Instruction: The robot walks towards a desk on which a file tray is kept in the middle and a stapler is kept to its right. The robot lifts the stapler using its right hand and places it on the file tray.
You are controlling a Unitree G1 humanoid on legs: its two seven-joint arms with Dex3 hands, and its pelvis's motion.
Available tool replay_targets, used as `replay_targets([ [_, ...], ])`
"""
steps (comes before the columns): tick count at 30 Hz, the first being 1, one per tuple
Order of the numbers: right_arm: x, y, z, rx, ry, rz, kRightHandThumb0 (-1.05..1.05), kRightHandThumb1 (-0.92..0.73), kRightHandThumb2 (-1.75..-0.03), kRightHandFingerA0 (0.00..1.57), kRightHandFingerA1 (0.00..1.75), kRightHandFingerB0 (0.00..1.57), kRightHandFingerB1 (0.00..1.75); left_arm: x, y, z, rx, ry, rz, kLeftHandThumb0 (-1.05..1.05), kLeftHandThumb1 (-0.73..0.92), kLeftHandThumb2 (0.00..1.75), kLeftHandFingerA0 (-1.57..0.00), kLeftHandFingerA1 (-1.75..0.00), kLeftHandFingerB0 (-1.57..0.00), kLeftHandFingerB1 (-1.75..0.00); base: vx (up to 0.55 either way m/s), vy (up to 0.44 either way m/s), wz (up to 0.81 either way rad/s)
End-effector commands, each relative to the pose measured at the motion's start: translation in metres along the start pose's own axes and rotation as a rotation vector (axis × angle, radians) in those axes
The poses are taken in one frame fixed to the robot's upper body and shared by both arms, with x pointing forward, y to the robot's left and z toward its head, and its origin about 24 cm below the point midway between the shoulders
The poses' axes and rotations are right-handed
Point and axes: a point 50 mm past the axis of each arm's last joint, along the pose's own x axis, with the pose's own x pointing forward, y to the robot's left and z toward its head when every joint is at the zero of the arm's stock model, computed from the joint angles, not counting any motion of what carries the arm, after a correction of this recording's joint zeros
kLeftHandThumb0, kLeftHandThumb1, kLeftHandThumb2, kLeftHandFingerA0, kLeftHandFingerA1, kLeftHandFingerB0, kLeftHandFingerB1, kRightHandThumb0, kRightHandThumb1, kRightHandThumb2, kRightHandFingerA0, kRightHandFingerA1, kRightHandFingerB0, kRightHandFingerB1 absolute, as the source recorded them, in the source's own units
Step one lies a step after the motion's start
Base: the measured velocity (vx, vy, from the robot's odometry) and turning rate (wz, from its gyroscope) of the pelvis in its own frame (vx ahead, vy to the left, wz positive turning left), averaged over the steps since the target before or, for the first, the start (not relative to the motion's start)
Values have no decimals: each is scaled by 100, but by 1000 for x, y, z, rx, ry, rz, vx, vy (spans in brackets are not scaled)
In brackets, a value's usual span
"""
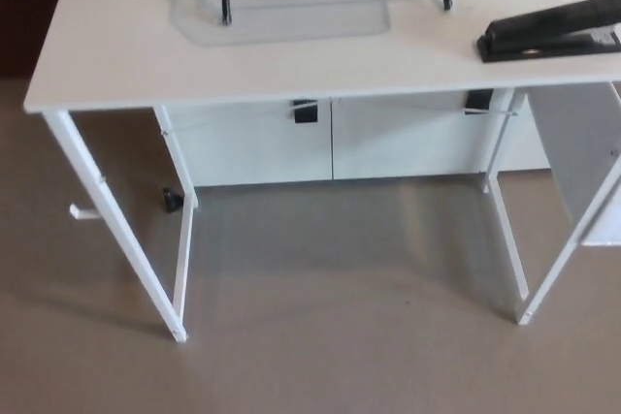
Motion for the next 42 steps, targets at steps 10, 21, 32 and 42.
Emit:
replay_targets([
  [10,0,0,-2,-11,13,-4,-54,-56,-90,47,62,27,46,0,5,4,32,15,39,-77,49,119,-36,-77,-37,-77,249,146,-15],
  [21,0,0,-2,-11,13,-4,-54,-56,-90,47,62,27,46,0,5,3,42,1,45,-83,48,121,-41,-82,-42,-82,223,-1,9],
  [32,0,-1,-2,-10,12,-6,-54,-56,-90,47,62,27,46,0,5,4,46,-1,41,-74,53,117,-38,-78,-39,-78,196,-145,8],
  [42,0,-1,-2,-10,12,-6,-54,-56,-90,47,62,27,46,0,5,4,52,0,34,-72,56,121,-29,-72,-29,-72,148,147,-1],
])
